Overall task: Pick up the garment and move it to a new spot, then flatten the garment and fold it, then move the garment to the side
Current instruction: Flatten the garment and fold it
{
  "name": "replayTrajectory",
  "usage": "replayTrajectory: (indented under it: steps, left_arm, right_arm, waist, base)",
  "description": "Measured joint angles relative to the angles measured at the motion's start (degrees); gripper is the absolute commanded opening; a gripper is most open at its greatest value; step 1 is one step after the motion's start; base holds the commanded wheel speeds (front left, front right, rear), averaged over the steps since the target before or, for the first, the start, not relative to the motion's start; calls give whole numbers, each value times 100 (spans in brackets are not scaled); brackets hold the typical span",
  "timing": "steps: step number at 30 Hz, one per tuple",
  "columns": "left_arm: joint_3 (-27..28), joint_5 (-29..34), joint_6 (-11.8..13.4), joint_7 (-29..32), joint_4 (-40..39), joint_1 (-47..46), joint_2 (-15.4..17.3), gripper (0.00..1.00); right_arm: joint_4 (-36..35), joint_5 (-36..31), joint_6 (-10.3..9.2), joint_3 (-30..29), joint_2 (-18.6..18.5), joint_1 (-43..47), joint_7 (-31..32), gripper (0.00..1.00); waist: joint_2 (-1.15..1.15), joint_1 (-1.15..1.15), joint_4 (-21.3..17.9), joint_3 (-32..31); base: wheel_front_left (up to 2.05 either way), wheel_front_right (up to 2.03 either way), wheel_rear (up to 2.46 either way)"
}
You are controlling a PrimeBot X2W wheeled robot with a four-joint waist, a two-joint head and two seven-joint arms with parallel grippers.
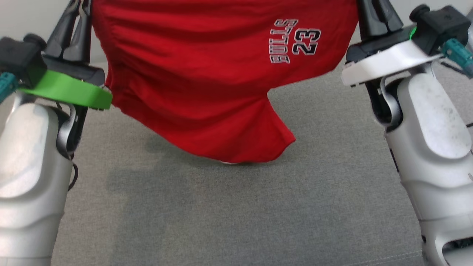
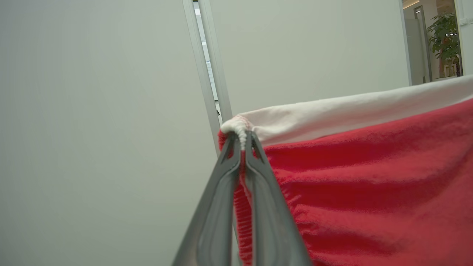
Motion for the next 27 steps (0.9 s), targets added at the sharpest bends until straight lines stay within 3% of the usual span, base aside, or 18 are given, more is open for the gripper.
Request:
replayTrajectory:
  steps: [8,16,21,27]
  left_arm:
    - [10,343,-8,0,645,-1583,-134,0]
    - [565,730,-13,-1,582,-2637,-308,0]
    - [727,750,-14,-2,347,-2358,-444,0]
    - [1001,634,-14,-1,302,-917,-682,0]
  right_arm:
    - [636,-541,0,-148,-2,-1627,1,0]
    - [633,-1145,7,-959,15,-2852,0,0]
    - [366,-1199,7,-1098,65,-2713,0,0]
    - [124,-905,8,-766,123,-1374,0,0]
  waist:
    - [0,1,21,897]
    - [0,1,53,1763]
    - [0,1,106,2035]
    - [0,0,157,2007]
  base:
    - [0,0,0]
    - [0,0,0]
    - [0,0,0]
    - [0,0,0]
